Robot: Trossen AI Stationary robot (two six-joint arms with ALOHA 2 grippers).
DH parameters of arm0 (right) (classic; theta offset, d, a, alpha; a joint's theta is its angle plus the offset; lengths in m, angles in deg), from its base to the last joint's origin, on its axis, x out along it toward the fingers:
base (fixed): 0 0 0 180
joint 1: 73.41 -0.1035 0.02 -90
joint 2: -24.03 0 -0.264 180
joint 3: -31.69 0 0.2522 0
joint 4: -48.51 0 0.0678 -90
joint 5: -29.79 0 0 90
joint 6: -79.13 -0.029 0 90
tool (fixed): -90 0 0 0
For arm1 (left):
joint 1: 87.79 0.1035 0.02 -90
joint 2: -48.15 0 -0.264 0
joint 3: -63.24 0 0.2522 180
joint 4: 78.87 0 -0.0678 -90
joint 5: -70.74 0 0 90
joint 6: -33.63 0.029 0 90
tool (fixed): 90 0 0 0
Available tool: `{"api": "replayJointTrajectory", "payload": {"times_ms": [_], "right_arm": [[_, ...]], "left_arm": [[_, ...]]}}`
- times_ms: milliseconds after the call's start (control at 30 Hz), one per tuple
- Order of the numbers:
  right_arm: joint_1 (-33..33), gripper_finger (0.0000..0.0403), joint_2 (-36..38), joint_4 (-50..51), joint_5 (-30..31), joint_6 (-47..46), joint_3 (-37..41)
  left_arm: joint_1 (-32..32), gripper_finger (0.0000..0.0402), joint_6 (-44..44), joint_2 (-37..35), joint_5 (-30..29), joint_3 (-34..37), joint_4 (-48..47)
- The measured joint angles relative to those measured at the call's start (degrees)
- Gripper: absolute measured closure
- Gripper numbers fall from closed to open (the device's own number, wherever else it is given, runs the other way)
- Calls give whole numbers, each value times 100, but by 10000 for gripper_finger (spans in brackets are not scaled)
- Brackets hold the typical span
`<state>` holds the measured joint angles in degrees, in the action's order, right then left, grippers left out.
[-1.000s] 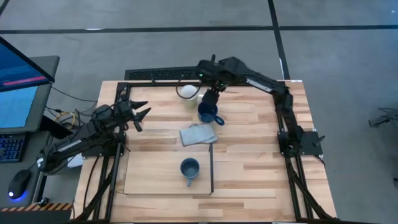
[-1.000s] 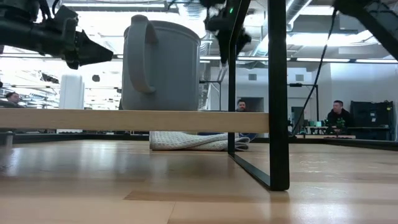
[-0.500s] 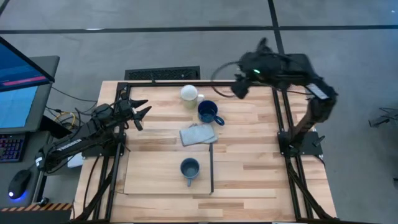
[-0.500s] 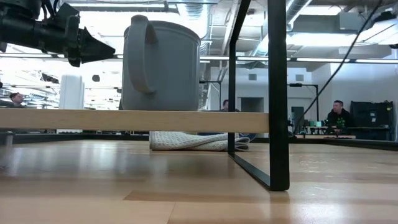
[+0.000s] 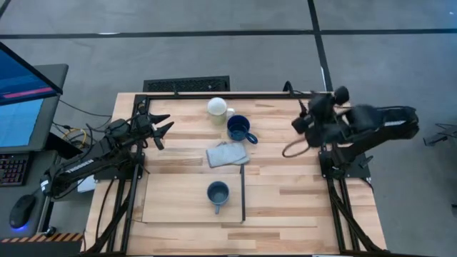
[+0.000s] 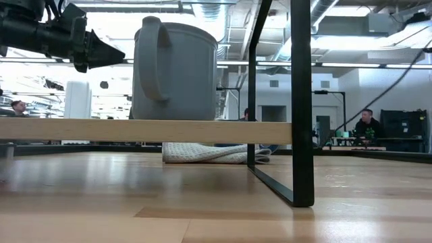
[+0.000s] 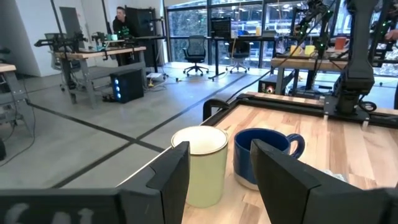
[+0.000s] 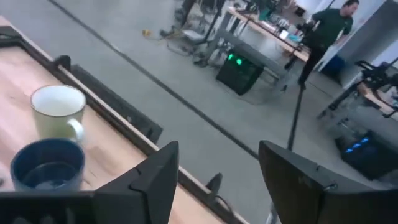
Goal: Stack small to large cups/mugs on shelf
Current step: Put the blue mug on the shelf
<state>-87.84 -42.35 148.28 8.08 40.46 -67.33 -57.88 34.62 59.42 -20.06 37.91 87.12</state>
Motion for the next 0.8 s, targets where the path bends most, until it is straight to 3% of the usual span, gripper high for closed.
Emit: {"api": "replayJointTrajectory", "payload": {"times_ms": [100, 200, 533, 800], "right_arm": [[-220, 159, 585, -820, 15, -114, 1271], [-288, 159, 1092, -2000, -337, 285, 2370], [534, 159, 2167, -7485, -2896, 3582, 5110], [1395, 159, 3088, -8207, -3750, 3445, 6278]], "left_arm": [[2, 239, -34, -2, 0, 0, 1], [2, 239, -101, 0, 0, 0, 25], [2, 239, -353, 32, 13, -2, 327], [0, 239, -478, 776, 319, -7, 700]]}}
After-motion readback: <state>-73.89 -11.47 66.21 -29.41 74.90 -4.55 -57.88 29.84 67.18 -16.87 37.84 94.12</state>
